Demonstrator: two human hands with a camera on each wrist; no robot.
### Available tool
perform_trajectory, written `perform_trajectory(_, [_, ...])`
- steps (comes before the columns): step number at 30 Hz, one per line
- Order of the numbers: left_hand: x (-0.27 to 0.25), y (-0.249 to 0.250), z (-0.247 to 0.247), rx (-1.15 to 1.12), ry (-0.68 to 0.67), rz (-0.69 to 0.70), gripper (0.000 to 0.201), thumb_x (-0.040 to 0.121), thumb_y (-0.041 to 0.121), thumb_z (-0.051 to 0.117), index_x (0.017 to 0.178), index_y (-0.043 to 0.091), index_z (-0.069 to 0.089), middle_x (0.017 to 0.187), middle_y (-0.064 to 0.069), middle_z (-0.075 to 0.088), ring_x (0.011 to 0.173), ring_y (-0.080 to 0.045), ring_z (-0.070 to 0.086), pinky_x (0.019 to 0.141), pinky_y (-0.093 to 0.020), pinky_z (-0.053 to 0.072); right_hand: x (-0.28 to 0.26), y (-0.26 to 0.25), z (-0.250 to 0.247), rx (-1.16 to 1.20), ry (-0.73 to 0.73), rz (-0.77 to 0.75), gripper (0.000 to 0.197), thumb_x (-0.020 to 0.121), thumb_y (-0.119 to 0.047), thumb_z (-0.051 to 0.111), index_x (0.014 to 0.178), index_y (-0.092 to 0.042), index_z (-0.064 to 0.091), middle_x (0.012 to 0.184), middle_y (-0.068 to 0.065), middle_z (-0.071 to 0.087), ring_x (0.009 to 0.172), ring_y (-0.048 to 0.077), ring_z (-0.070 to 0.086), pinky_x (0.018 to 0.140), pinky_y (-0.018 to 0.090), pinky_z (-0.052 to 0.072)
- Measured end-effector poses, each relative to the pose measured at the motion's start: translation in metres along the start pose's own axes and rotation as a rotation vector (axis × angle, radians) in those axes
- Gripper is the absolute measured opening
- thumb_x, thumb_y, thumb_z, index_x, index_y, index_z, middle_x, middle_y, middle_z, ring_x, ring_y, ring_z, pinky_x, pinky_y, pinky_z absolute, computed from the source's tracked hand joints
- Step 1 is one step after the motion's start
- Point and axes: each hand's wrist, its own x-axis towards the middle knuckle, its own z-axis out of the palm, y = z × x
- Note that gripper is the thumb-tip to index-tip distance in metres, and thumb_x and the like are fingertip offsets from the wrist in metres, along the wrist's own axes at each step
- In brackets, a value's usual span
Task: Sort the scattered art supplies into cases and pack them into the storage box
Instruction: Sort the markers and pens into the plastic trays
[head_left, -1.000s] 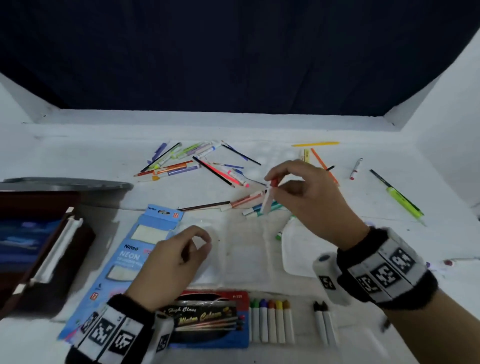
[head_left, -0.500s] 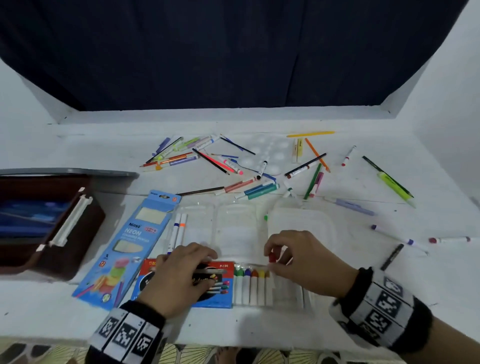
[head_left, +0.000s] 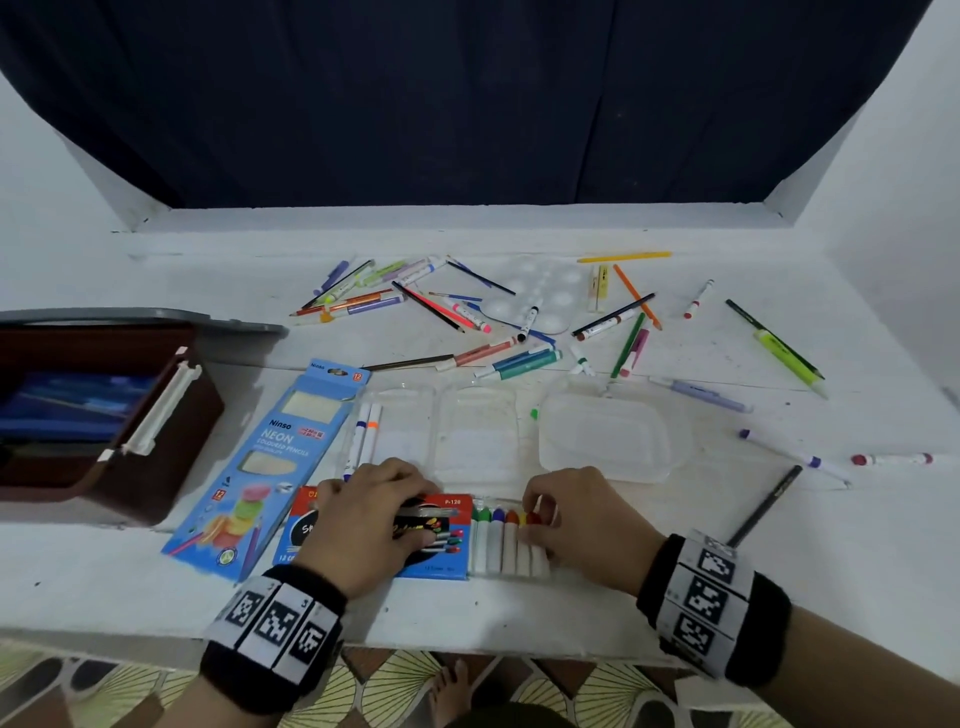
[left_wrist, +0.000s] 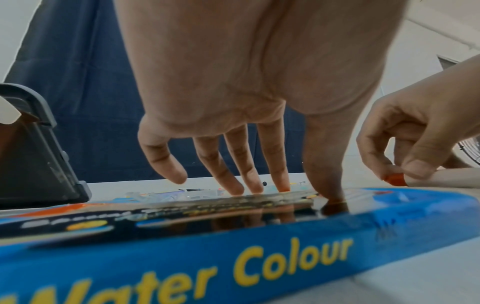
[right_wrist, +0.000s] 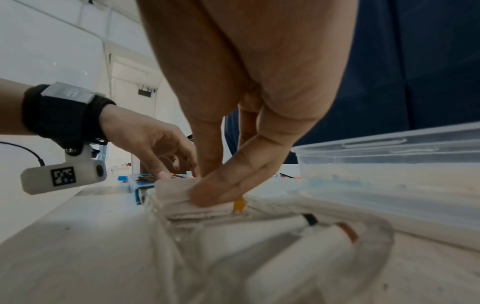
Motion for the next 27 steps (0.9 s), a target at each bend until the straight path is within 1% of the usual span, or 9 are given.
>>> perform_trajectory(2, [0.001,0.0,-0.001,0.014,-0.003,0.0,0.045,0.086,0.055,0.066,0.129,0.048,0.053,0.125,0.028,0.044,0.121,-0.004,0.042,0.095,-0.041,0.029,-0.001,0.0,-0.001,-0.011,-0.01,-0.001,0.019,0.086,-0.033,0.074,0.095,-0.017,0.069,0.088,-0.007,0.062,0.072,0.007,0.056,0.06,0.015,0.042])
perform_trajectory(5, [0.003,0.001,-0.002,0.028,-0.009,-0.004,0.046,0.086,0.055,0.067,0.129,0.047,0.054,0.126,0.027,0.044,0.122,-0.004,0.042,0.097,-0.04,0.027,-0.003,0.003,-0.005,-0.02,-0.006,-0.002,0.014,0.087,-0.026,0.073,0.096,-0.015,0.069,0.093,-0.003,0.064,0.074,0.006,0.059,0.063,0.012,0.044])
perform_trajectory(8, [0.004,0.001,-0.003,0.034,-0.008,-0.006,0.047,0.085,0.055,0.066,0.129,0.046,0.054,0.125,0.027,0.044,0.122,-0.003,0.042,0.099,-0.04,0.026,-0.003,0.005,-0.008,-0.023,0.021,0.015,0.013,0.086,-0.026,0.073,0.09,-0.016,0.067,0.089,-0.004,0.063,0.071,0.006,0.059,0.06,0.013,0.043])
perform_trajectory(11, [0.005,0.002,-0.005,0.037,-0.011,-0.01,0.046,0.085,0.055,0.067,0.129,0.046,0.055,0.125,0.027,0.045,0.122,-0.003,0.042,0.102,-0.041,0.026,-0.001,0.002,-0.004,-0.012,0.033,0.043,0.02,0.082,-0.028,0.079,0.086,-0.013,0.065,0.085,-0.003,0.063,0.072,0.012,0.06,0.059,0.017,0.046])
perform_trajectory(14, [0.006,0.002,-0.007,0.042,-0.014,-0.005,0.045,0.084,0.055,0.068,0.127,0.047,0.056,0.122,0.027,0.045,0.121,-0.003,0.043,0.102,-0.042,0.027,0.001,0.001,-0.003,-0.011,0.028,0.052,0.026,0.079,-0.029,0.081,0.085,-0.009,0.066,0.082,-0.002,0.063,0.073,0.016,0.061,0.06,0.019,0.046])
perform_trajectory(18, [0.008,0.0,-0.008,0.047,-0.028,-0.001,0.046,0.084,0.056,0.068,0.128,0.046,0.056,0.12,0.028,0.042,0.12,-0.003,0.043,0.1,-0.04,0.027,-0.001,0.008,-0.009,-0.006,0.026,0.061,0.026,0.077,-0.032,0.082,0.086,-0.012,0.068,0.083,-0.005,0.063,0.074,0.011,0.061,0.06,0.016,0.047])
perform_trajectory(21, [0.009,0.0,-0.008,0.045,-0.031,-0.001,0.047,0.084,0.056,0.068,0.128,0.046,0.056,0.12,0.029,0.042,0.12,-0.003,0.043,0.1,-0.039,0.028,-0.004,0.013,-0.012,0.034,0.056,0.072,0.022,0.076,-0.027,0.084,0.083,-0.013,0.067,0.08,-0.008,0.065,0.069,0.009,0.061,0.06,0.015,0.048])
perform_trajectory(24, [0.01,0.001,-0.007,0.037,-0.029,-0.003,0.047,0.083,0.056,0.07,0.126,0.046,0.057,0.119,0.028,0.044,0.119,-0.003,0.044,0.101,-0.039,0.029,-0.004,0.014,-0.011,0.05,0.078,0.067,0.023,0.075,-0.026,0.085,0.082,-0.013,0.067,0.08,-0.006,0.065,0.07,0.009,0.06,0.061,0.014,0.047])
perform_trajectory(27, [0.011,0.001,-0.008,0.042,-0.03,-0.012,0.047,0.082,0.056,0.07,0.126,0.046,0.057,0.119,0.028,0.044,0.118,-0.003,0.044,0.102,-0.039,0.03,-0.003,0.013,-0.007,0.025,0.066,0.056,0.028,0.074,-0.032,0.085,0.082,-0.012,0.067,0.083,-0.003,0.064,0.077,0.013,0.058,0.064,0.018,0.044])
